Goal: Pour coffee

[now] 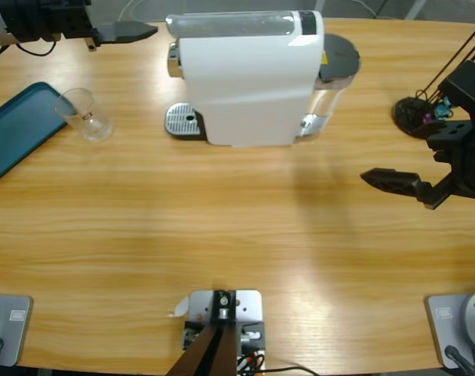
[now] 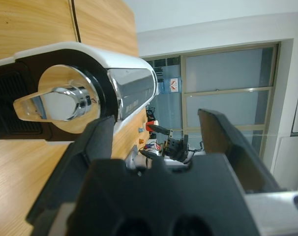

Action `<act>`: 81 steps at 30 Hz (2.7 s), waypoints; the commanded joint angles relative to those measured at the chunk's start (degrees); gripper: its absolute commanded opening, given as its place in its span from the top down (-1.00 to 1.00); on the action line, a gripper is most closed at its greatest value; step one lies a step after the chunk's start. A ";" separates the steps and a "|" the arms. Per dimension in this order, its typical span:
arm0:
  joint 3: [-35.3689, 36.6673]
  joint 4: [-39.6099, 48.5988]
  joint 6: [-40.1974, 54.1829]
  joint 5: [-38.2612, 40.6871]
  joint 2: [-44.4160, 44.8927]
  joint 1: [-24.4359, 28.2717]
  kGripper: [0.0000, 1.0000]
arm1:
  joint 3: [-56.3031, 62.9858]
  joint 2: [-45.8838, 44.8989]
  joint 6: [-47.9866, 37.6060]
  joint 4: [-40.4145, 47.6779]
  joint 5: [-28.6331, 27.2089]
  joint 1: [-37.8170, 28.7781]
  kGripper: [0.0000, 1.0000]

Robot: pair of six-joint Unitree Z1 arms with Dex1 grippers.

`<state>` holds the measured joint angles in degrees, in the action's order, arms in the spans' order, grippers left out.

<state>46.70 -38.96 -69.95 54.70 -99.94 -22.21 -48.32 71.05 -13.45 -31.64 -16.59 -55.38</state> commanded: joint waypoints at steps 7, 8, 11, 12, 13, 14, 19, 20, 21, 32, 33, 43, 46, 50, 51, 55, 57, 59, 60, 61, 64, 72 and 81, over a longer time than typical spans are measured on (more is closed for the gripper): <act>-1.15 -4.91 -1.65 1.52 -5.49 0.77 -0.45 | 2.02 1.07 -0.53 0.79 -0.20 -0.61 -0.85; -1.03 -5.16 -1.77 1.73 -5.60 0.77 -0.45 | 2.01 1.21 -0.53 0.79 -0.20 -0.61 -0.85; -0.93 -5.44 -1.96 1.99 -5.91 0.64 -0.45 | 1.95 1.46 -0.53 0.79 -0.20 -0.61 -0.85; -0.79 -5.60 -2.03 1.99 -6.04 0.52 -0.45 | 1.99 1.46 -0.53 0.83 -0.18 -0.61 -0.84; -0.63 -5.60 -2.09 1.99 -6.05 0.36 -0.45 | 1.99 1.54 -0.53 0.86 -0.11 -0.61 -0.84; -0.50 -5.60 -2.19 1.99 -6.05 0.26 -0.45 | 1.88 1.88 -0.53 0.88 -0.09 -0.61 -0.82; 0.83 -5.60 -2.54 2.08 -6.35 -0.34 -0.45 | 1.83 1.95 -0.53 0.79 0.07 -0.61 -0.79; 0.94 -5.67 -2.56 2.08 -6.46 -0.52 -0.45 | 1.83 1.98 -0.53 0.79 0.07 -0.61 -0.79; 0.88 -5.93 -2.56 2.08 -6.58 -0.55 -0.45 | 1.83 2.07 -0.53 0.79 0.07 -0.61 -0.79; 1.03 -9.06 -4.14 2.08 -8.43 -2.24 -0.45 | 1.74 2.42 -0.53 0.79 0.07 -0.61 -0.78; 0.94 -9.31 -4.14 2.08 -8.43 -2.31 -0.35 | 1.78 2.42 -0.53 0.81 0.03 -0.61 -0.78; -0.73 -14.39 -6.87 1.55 -8.85 -2.31 1.00 | 1.74 2.46 -0.53 0.88 -0.28 -0.61 -0.77; -1.88 -16.25 -7.69 1.29 -8.55 -2.29 1.00 | 1.74 2.46 -0.53 0.86 -0.28 -0.61 -0.73; -3.67 -19.29 -7.75 0.82 -7.81 -2.26 1.00 | 1.74 2.34 -0.53 0.85 -0.37 -0.61 -0.71; -3.84 -19.64 -7.75 0.94 -7.83 -2.24 1.00 | 1.74 2.35 -0.53 0.86 -0.37 -0.61 -0.70; -4.71 -21.07 -7.92 1.20 -7.97 -2.26 1.00 | 1.78 2.27 -0.53 0.88 -0.37 -0.61 -0.70; -4.86 -21.49 -8.01 1.33 -7.97 -2.26 1.00 | 1.76 2.32 -0.53 0.85 -0.37 -0.61 -0.70; -4.86 -22.30 -8.17 1.38 -7.76 -2.31 1.00 | 1.80 2.25 -0.53 0.88 -0.37 -0.61 -0.70; -4.83 -22.72 -8.38 1.38 -7.46 -2.31 1.00 | 1.83 2.25 -0.53 0.88 -0.37 -0.61 -0.70; -4.74 -22.90 -8.45 1.52 -7.07 -2.31 1.00 | 1.83 2.25 -0.53 0.88 -0.37 -0.61 -0.70; -4.76 -22.93 -8.48 2.75 -5.74 -2.31 1.00 | 1.83 2.25 -0.53 0.88 -0.28 -0.61 -0.70; -5.29 -23.53 -8.27 2.78 -2.27 -1.17 -0.27 | 1.92 1.98 -0.53 0.88 -0.28 -0.61 -0.70; -6.53 -17.75 1.80 0.15 11.40 -0.64 -0.99 | 1.92 1.98 -0.53 0.88 0.07 -0.61 -0.70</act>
<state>43.20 -62.31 -75.56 56.67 -99.05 -23.77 -48.29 71.57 -13.45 -31.29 -16.59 -55.40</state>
